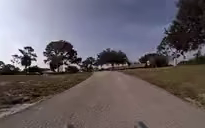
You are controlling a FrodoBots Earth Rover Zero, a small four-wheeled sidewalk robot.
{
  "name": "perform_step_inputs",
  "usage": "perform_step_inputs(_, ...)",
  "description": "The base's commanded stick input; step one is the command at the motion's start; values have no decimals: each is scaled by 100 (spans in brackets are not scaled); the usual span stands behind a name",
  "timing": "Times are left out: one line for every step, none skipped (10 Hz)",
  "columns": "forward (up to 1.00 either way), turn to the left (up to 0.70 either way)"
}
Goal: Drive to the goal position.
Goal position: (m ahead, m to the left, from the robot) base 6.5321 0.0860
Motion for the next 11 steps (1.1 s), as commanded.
perform_step_inputs(100, 0)
perform_step_inputs(100, 0)
perform_step_inputs(100, 0)
perform_step_inputs(100, 0)
perform_step_inputs(100, 0)
perform_step_inputs(100, 0)
perform_step_inputs(100, 0)
perform_step_inputs(100, -4)
perform_step_inputs(100, -36)
perform_step_inputs(100, -35)
perform_step_inputs(100, -32)
